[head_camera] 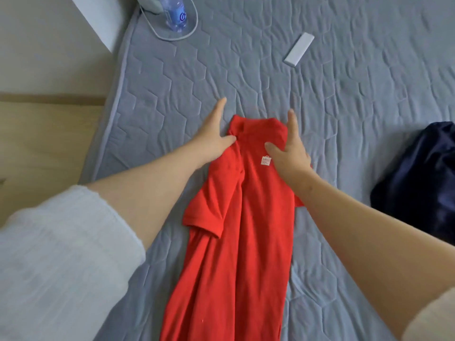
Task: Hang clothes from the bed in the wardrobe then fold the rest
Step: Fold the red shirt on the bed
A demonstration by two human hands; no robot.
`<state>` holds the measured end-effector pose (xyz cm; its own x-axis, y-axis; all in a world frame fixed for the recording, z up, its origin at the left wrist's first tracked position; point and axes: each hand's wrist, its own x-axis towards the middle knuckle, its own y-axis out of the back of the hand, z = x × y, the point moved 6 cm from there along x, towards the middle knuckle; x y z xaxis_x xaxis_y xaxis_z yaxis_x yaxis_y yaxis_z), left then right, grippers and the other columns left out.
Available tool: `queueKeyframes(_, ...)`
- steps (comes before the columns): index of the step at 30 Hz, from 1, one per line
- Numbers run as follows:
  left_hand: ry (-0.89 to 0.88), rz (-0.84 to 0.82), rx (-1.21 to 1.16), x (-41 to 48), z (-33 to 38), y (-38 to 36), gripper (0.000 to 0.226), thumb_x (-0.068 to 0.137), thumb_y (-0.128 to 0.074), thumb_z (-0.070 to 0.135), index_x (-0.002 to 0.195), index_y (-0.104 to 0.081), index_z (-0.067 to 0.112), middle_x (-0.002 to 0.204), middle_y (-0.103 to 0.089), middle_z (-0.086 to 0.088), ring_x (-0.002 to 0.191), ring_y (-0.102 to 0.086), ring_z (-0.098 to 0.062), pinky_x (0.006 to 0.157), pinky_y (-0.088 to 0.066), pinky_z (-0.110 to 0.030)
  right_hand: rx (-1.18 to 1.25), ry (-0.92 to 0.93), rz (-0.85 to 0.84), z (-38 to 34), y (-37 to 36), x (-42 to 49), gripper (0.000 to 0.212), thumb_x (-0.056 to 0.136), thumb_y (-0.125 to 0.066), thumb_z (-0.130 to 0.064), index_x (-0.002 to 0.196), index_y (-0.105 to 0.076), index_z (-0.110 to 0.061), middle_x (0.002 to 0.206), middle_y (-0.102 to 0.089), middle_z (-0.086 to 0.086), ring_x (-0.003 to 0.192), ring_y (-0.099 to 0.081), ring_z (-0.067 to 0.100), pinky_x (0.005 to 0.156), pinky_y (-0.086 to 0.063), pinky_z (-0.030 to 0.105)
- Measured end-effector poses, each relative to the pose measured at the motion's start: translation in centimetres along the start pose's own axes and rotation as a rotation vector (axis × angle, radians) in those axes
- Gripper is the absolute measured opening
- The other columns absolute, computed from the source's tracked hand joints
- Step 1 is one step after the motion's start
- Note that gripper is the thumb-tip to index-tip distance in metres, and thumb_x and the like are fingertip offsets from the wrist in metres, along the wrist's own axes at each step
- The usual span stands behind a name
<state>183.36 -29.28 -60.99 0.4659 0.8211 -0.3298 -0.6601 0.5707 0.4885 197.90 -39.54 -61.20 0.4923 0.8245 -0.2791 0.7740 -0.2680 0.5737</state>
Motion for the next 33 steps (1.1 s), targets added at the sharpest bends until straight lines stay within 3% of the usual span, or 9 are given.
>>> queueKeyframes(2, 0.026, -0.048, -0.010, -1.7, -1.9, -1.8, 0.079, 0.087, -0.057, 0.000, 0.149, -0.014, 0.023, 0.153, -0.023, -0.006, 0.136, -0.034, -0.023, 0.110, -0.031, -0.034, 0.038, -0.076, -0.087, 2.0, -2.2, -2.1, 0.079, 0.086, -0.054, -0.023, 0.147, -0.006, -0.041, 0.151, -0.029, -0.009, 0.117, -0.046, 0.018, 0.107, -0.030, 0.053)
queueKeyframes(5, 0.183, -0.043, -0.055, -5.6, -6.3, -4.9, 0.066, 0.087, -0.057, 0.001, 0.144, -0.027, 0.017, 0.146, -0.036, -0.013, 0.127, -0.044, -0.027, 0.106, -0.036, -0.033, 0.015, -0.209, -0.202, 5.7, -6.2, -6.3, 0.078, 0.086, -0.054, -0.017, 0.148, -0.010, -0.034, 0.151, -0.029, -0.003, 0.127, -0.043, 0.024, 0.107, -0.031, 0.051)
queueKeyframes(10, 0.286, -0.117, 0.141, -13.0, -13.6, -8.7, 0.056, 0.086, -0.061, 0.012, 0.138, -0.040, 0.016, 0.138, -0.047, -0.008, 0.124, -0.046, -0.022, 0.099, -0.031, -0.023, 0.002, -0.471, -0.276, 12.5, -11.7, -13.4, 0.072, 0.086, -0.053, -0.021, 0.147, -0.017, -0.031, 0.143, -0.040, 0.003, 0.124, -0.046, 0.027, 0.104, -0.035, 0.046)
queueKeyframes(15, 0.312, -0.208, 0.244, -19.3, -17.9, -10.5, 0.050, 0.085, -0.060, 0.016, 0.133, -0.045, 0.020, 0.134, -0.046, -0.001, 0.121, -0.044, -0.017, 0.099, -0.031, -0.025, 0.075, -0.554, -0.203, 16.4, -14.2, -20.6, 0.054, 0.089, -0.048, -0.011, 0.141, -0.037, -0.020, 0.122, -0.054, -0.001, 0.104, -0.053, 0.015, 0.085, -0.040, 0.025)
queueKeyframes(21, 0.397, -0.214, 0.270, -25.3, -21.1, -11.1, 0.048, 0.085, -0.062, 0.018, 0.130, -0.047, 0.021, 0.132, -0.046, 0.001, 0.122, -0.044, -0.018, 0.100, -0.033, -0.027, 0.051, -0.648, -0.114, 18.2, -14.8, -27.4, 0.049, 0.088, -0.045, -0.008, 0.135, -0.044, -0.019, 0.126, -0.053, 0.002, 0.110, -0.053, 0.021, 0.092, -0.044, 0.033)
queueKeyframes(25, 0.468, -0.229, 0.254, -29.0, -22.7, -11.2, 0.015, 0.086, -0.061, 0.025, 0.097, -0.052, 0.024, 0.108, -0.054, -0.001, 0.103, -0.054, -0.022, 0.081, -0.040, -0.030, 0.017, -0.756, -0.058, 20.0, -13.4, -31.0, 0.041, 0.088, -0.044, -0.006, 0.127, -0.050, -0.016, 0.104, -0.059, 0.001, 0.093, -0.055, 0.019, 0.075, -0.038, 0.024)
queueKeyframes(28, 0.411, -0.221, 0.266, -31.2, -23.8, -11.6, 0.017, 0.085, -0.061, 0.026, 0.082, -0.045, 0.024, 0.094, -0.051, 0.002, 0.094, -0.053, -0.023, 0.074, -0.037, -0.030, -0.007, -0.771, -0.041, 21.1, -12.9, -33.2, 0.036, 0.086, -0.046, -0.005, 0.120, -0.054, -0.014, 0.097, -0.060, 0.002, 0.092, -0.056, 0.022, 0.073, -0.037, 0.025)
queueKeyframes(30, 0.345, -0.246, 0.324, -32.5, -24.3, -12.1, 0.017, 0.083, -0.064, 0.027, 0.085, -0.047, 0.024, 0.097, -0.048, 0.005, 0.098, -0.050, -0.023, 0.078, -0.037, -0.030, -0.068, -0.707, -0.085, 21.2, -13.1, -34.4, 0.033, 0.083, -0.052, -0.006, 0.115, -0.056, -0.014, 0.103, -0.060, 0.004, 0.097, -0.055, 0.023, 0.077, -0.039, 0.027)
queueKeyframes(33, 0.291, -0.334, 0.443, -34.7, -25.0, -12.6, 0.035, 0.078, -0.069, 0.036, 0.106, -0.051, 0.024, 0.118, -0.042, 0.004, 0.111, -0.041, -0.021, 0.085, -0.034, -0.029, -0.323, -0.540, -0.264, 21.0, -13.9, -36.3, 0.047, 0.077, -0.061, -0.014, 0.122, -0.053, -0.022, 0.127, -0.049, 0.000, 0.118, -0.043, 0.025, 0.100, -0.032, 0.036)
